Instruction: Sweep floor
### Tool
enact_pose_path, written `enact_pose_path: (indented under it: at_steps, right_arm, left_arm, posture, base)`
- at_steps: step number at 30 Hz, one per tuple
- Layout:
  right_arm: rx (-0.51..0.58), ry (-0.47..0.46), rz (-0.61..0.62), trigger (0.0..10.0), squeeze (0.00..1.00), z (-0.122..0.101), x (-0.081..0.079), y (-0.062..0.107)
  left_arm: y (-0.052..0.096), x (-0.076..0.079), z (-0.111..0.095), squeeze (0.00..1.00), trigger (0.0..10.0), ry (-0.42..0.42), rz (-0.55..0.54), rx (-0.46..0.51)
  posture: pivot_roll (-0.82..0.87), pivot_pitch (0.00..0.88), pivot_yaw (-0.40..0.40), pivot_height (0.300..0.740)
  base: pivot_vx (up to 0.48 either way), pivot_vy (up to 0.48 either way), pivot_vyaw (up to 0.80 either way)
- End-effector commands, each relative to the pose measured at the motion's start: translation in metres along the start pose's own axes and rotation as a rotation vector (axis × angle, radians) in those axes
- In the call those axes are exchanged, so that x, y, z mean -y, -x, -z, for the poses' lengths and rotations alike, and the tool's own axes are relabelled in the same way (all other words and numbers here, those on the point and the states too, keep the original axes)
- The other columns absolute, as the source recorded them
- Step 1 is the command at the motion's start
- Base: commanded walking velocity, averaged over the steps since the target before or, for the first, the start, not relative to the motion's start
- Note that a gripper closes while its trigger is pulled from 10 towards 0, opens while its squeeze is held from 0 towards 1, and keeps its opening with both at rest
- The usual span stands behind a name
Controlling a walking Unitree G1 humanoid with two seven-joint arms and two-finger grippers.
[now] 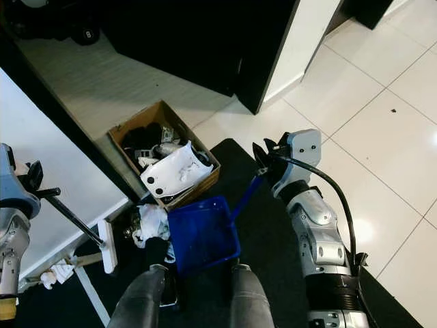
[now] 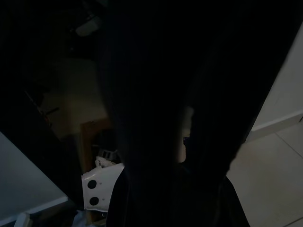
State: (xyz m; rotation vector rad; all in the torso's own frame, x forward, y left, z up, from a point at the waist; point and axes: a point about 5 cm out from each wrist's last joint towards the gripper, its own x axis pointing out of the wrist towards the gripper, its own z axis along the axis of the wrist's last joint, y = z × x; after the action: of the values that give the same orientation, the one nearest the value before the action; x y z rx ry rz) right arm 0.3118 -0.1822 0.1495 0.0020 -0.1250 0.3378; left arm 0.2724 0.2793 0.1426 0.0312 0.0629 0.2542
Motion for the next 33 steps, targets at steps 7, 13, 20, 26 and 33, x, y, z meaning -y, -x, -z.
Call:
enact_pose_path:
  at_steps: [7, 13, 20, 26, 33]
  right_arm:
    - [0.009, -0.028, 0.021, 10.0, 0.0, -0.0005, 0.003, 0.0008]
    - [0.007, -0.026, 0.019, 10.0, 0.0, -0.0003, 0.0028, 0.0004]
    - [0.004, -0.024, 0.02, 10.0, 0.0, -0.0003, 0.0036, 0.001]
    - [0.003, -0.024, 0.021, 10.0, 0.0, 0.0, 0.0035, 0.0011]
    - [0.003, -0.023, 0.022, 10.0, 0.0, 0.0001, 0.0038, 0.0008]
  left_arm:
    - [0.0032, 0.0, 0.0002, 0.0, 10.0, -0.004, -0.002, 0.015]
    - [0.0035, 0.0004, 0.0004, 0.0, 10.0, -0.003, 0.002, 0.015]
    - [0.0037, 0.0003, 0.0009, 0.0, 10.0, -0.004, 0.001, 0.014]
    - [0.0035, 0.0008, 0.0011, 0.0, 10.0, -0.002, 0.001, 0.014]
    - [0.0028, 0.0038, 0.0015, 0.0, 10.0, -0.007, 0.008, 0.011]
  posture:
    - [0.0, 0.215, 0.037, 0.74]
    - [0.0, 0.218, 0.037, 0.74]
    - [0.0, 0.221, 0.036, 0.74]
    - [0.0, 0.221, 0.037, 0.74]
    - [-0.01, 0.221, 0.038, 0.74]
  base:
    - [-0.295, 0.0, 0.0]
    - [-0.314, 0.0, 0.0]
    - [-0.301, 0.0, 0.0]
    - [-0.188, 0.0, 0.0]
    - [0.0, 0.0, 0.0]
